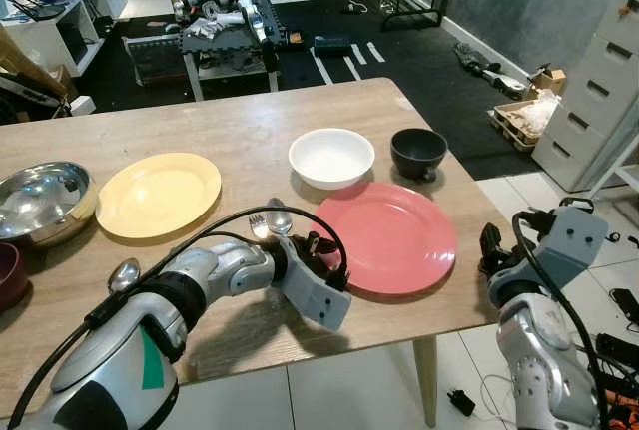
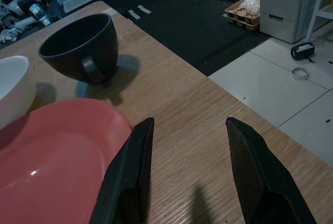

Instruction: Setting the table

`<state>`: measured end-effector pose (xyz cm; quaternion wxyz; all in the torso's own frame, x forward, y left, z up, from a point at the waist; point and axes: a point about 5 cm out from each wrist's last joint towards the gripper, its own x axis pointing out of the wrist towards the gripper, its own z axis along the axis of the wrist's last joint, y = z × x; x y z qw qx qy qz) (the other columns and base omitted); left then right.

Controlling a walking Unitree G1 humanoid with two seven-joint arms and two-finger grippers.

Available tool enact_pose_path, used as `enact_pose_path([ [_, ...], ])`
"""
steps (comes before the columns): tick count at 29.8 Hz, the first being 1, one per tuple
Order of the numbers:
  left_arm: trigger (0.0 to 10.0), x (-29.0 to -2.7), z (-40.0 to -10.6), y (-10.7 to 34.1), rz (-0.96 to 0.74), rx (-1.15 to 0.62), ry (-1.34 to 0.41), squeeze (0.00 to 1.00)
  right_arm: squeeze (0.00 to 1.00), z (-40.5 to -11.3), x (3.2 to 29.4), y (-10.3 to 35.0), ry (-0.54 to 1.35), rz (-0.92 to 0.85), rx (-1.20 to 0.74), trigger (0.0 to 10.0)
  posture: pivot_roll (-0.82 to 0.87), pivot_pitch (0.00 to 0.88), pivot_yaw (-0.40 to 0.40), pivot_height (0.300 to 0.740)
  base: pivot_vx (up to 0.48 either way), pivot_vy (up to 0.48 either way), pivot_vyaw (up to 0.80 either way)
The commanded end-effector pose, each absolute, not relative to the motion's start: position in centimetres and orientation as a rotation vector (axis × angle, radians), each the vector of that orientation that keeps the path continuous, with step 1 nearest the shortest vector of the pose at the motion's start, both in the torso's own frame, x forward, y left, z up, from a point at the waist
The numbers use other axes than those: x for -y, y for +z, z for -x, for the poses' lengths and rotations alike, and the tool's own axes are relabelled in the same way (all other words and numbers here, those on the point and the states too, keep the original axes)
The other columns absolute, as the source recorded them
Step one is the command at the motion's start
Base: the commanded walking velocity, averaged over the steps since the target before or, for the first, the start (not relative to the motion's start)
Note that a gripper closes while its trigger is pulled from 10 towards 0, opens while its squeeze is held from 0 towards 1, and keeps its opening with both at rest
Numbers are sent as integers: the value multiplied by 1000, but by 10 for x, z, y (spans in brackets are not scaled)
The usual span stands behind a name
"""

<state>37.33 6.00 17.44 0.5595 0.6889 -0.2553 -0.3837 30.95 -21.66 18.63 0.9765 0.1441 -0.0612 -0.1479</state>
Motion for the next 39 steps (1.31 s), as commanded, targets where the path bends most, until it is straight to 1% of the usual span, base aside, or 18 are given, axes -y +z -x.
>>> enact_pose_path([
  [1,0,-64,-370,162,-1656,595,-936,0,0,-306,215,181,-302,-305,100,10000,35,166,142,740,0,0,0],
  [9,0,-67,-368,162,-1664,644,-938,0,0,-306,214,180,-302,-310,95,10000,45,162,136,740,0,0,0],
  [11,0,-65,-366,168,-1636,732,-927,0,0,-308,215,181,-304,-318,96,10000,55,153,128,740,0,0,0],
  [15,0,-63,-365,176,-1614,818,-890,0,0,-310,218,184,-306,-325,108,10000,62,149,123,740,0,0,0],
  [16,3216,-61,-364,180,-1592,864,-874,0,0,-311,220,187,-308,-333,121,10000,70,142,120,740,0,0,0],
  [17,10000,-60,-362,184,-1567,912,-859,0,0,-312,221,190,-307,-348,138,10000,70,142,120,740,0,0,0],
  [20,10000,-56,-357,191,-1518,999,-832,0,0,-314,224,202,-276,-427,206,10000,86,132,109,740,0,0,0],
  [21,10000,-52,-351,198,-1463,1094,-791,0,0,-315,226,218,-219,-560,297,10000,95,130,102,740,0,0,0],
  [22,10000,-52,-349,200,-1448,1115,-777,0,0,-315,228,225,-193,-645,335,10000,100,127,97,740,0,0,0],
  [26,10000,-51,-347,200,-1435,1114,-780,0,0,-315,232,234,-158,-753,386,10000,103,123,93,740,0,0,0],
  [30,10000,-54,-348,201,-1430,1115,-754,0,0,-313,233,247,-36,-884,455,10000,101,110,90,740,0,0,0],
  [31,10000,-56,-349,204,-1437,1116,-740,0,1000,-311,230,248,29,-897,455,10000,96,101,96,740,0,0,0],
  [33,10000,-60,-352,207,-1453,1113,-721,0,1000,-306,225,249,131,-904,447,10000,95,97,97,740,0,0,0],
  [34,10000,-60,-352,207,-1453,1113,-721,0,1000,-306,225,249,131,-904,447,10000,95,97,97,740,0,0,0],
  [35,10000,-69,-354,212,-1484,1108,-702,0,1000,-300,215,242,253,-856,378,10000,94,94,100,740,0,0,0],
  [36,10000,-69,-354,212,-1484,1108,-702,0,1000,-300,215,242,253,-856,378,10000,94,94,100,740,0,0,0],
  [38,10000,-76,-355,215,-1508,1106,-697,0,1000,-294,204,233,356,-826,291,10000,96,89,103,740,0,0,0],
  [39,10000,-78,-355,216,-1515,1106,-700,0,976,-291,200,231,381,-816,269,10000,96,89,103,740,0,0,0],
])
